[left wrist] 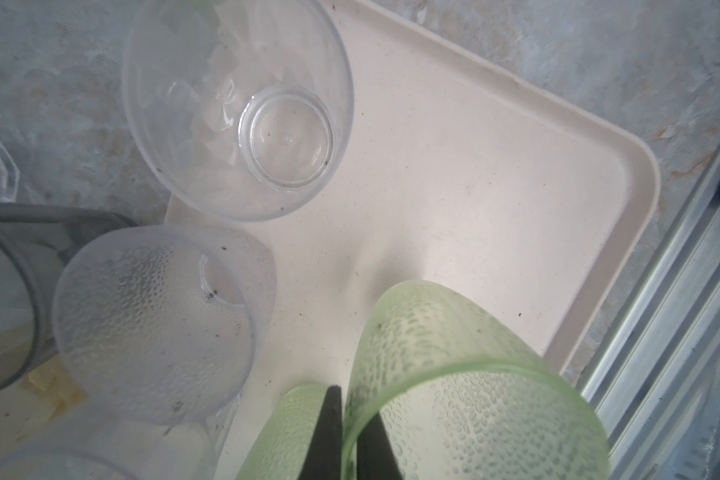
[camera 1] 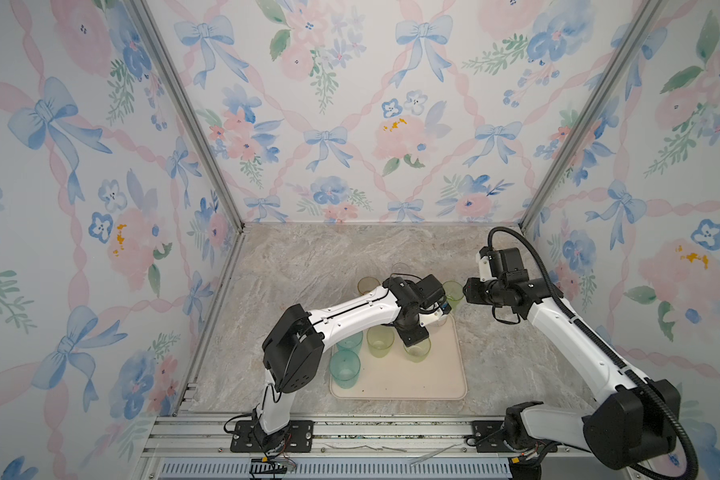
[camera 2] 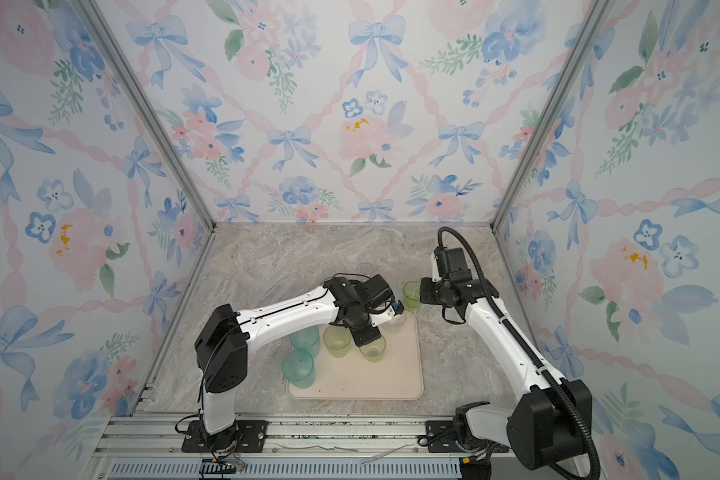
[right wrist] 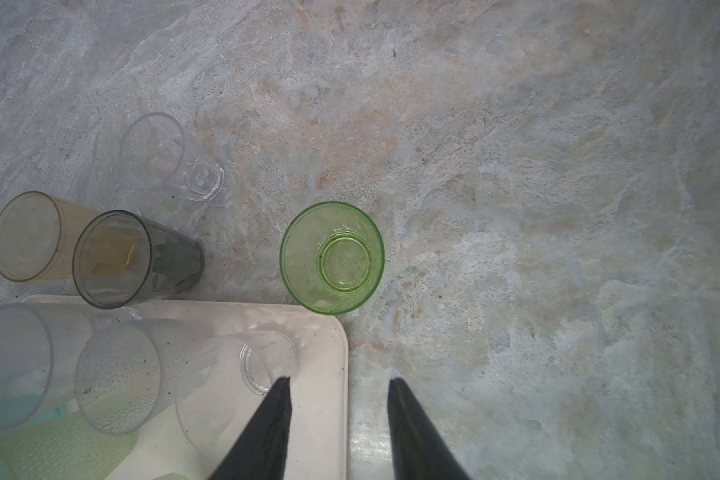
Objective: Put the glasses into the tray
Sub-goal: 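Lift the frosted green cup with the left gripper and carry it over the tray, then lower the frosted green cup onto the tray and open the left gripper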
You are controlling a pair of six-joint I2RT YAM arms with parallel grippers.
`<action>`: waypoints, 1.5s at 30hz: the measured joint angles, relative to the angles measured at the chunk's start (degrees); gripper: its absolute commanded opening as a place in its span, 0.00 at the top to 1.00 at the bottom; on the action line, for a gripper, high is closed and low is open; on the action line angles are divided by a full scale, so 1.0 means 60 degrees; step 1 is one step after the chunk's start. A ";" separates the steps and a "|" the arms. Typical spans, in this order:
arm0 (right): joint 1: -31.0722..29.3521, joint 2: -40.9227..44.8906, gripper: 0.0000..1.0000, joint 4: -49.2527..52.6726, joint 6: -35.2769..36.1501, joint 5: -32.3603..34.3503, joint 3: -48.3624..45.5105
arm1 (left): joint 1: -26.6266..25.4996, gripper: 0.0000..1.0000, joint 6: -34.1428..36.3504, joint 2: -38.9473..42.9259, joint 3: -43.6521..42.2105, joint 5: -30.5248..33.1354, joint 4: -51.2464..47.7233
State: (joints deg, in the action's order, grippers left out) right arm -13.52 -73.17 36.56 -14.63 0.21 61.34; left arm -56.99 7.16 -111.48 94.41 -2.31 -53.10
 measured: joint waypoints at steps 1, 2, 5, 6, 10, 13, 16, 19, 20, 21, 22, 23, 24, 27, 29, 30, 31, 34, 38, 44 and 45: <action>0.0007 0.0000 0.58 -0.0007 0.0000 -0.0015 -0.0007 | 0.0011 0.97 0.0004 -0.0055 0.0000 0.0033 -0.0004; 0.0015 0.0000 0.58 -0.0029 0.0000 -0.0036 -0.0018 | 0.0018 0.97 0.0029 -0.0102 0.0000 0.0058 -0.0004; 0.0018 -0.0018 0.58 -0.0055 0.0000 -0.0095 -0.0062 | 0.0066 0.97 0.0036 -0.0222 0.0007 0.0160 -0.0044; 0.0018 -0.0036 0.58 -0.0062 0.0000 -0.0106 -0.0069 | 0.0073 0.97 0.0040 -0.0255 0.0011 0.0186 -0.0058; 0.0066 -0.0175 0.58 -0.0124 0.0000 -0.0178 -0.0087 | 0.0127 0.97 0.0062 -0.0393 0.0051 0.0408 -0.0076; 0.0069 -0.0266 0.58 -0.0186 0.0000 -0.0229 -0.0135 | 0.0127 0.97 0.0062 -0.0459 0.0098 0.0528 -0.0087; 0.0069 -0.0310 0.58 -0.0211 0.0000 -0.0251 -0.0146 | 0.0127 0.97 0.0062 -0.0525 0.0142 0.0576 -0.0109; 0.0069 -0.0310 0.58 -0.0219 0.0000 -0.0251 -0.0153 | 0.0127 0.96 0.0062 -0.0597 0.0146 0.0634 -0.0113; 0.0069 -0.0310 0.58 -0.0229 0.0000 -0.0251 -0.0164 | 0.0127 0.94 0.0062 -0.0616 0.0146 0.0659 -0.0113; 0.0069 -0.0310 0.58 -0.0240 0.0000 -0.0251 -0.0168 | 0.0127 0.94 0.0062 -0.0630 0.0146 0.0674 -0.0117; 0.0069 -0.0310 0.58 -0.0244 0.0000 -0.0251 -0.0175 | 0.0127 0.93 0.0062 -0.0648 0.0146 0.0692 -0.0120; 0.0069 -0.0310 0.58 -0.0251 0.0000 -0.0251 -0.0178 | 0.0127 0.93 0.0062 -0.0656 0.0146 0.0732 -0.0127; 0.0069 -0.0310 0.58 -0.0255 0.0000 -0.0251 -0.0178 | 0.0127 0.92 0.0062 -0.0663 0.0146 0.0750 -0.0135; 0.0069 -0.0310 0.58 -0.0277 0.0000 -0.0251 -0.0189 | 0.0131 0.91 0.0062 -0.0667 0.0146 0.0834 -0.0135; 0.0069 -0.0310 0.58 -0.0277 0.0000 -0.0255 -0.0197 | 0.0135 0.89 0.0062 -0.0667 0.0146 0.0860 -0.0135; 0.0069 -0.0310 0.58 -0.0277 0.0000 -0.0255 -0.0197 | 0.0135 0.88 0.0062 -0.0667 0.0146 0.0882 -0.0135; 0.0069 -0.0310 0.58 -0.0277 0.0000 -0.0255 -0.0197 | 0.0135 0.86 0.0058 -0.0667 0.0146 0.0911 -0.0135; 0.0069 -0.0310 0.58 -0.0277 0.0000 -0.0255 -0.0197 | 0.0135 0.79 0.0040 -0.0667 0.0153 0.0987 -0.0135; 0.0069 -0.0310 0.56 -0.0273 0.0000 -0.0255 -0.0197 | 0.0135 0.76 0.0058 -0.0667 0.0160 0.0998 -0.0135; 0.0069 -0.0310 0.56 -0.0273 0.0000 -0.0251 -0.0197 | 0.0135 0.77 0.0058 -0.0663 0.0160 0.1027 -0.0135; 0.0069 -0.0310 0.56 -0.0273 0.0000 -0.0251 -0.0197 | 0.0135 0.77 0.0058 -0.0663 0.0160 0.1035 -0.0135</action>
State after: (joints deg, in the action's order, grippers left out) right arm -13.10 -75.02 34.92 -14.63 -1.30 60.16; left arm -56.18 7.51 -115.46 95.37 3.90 -53.91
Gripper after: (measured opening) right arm 0.438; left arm 0.232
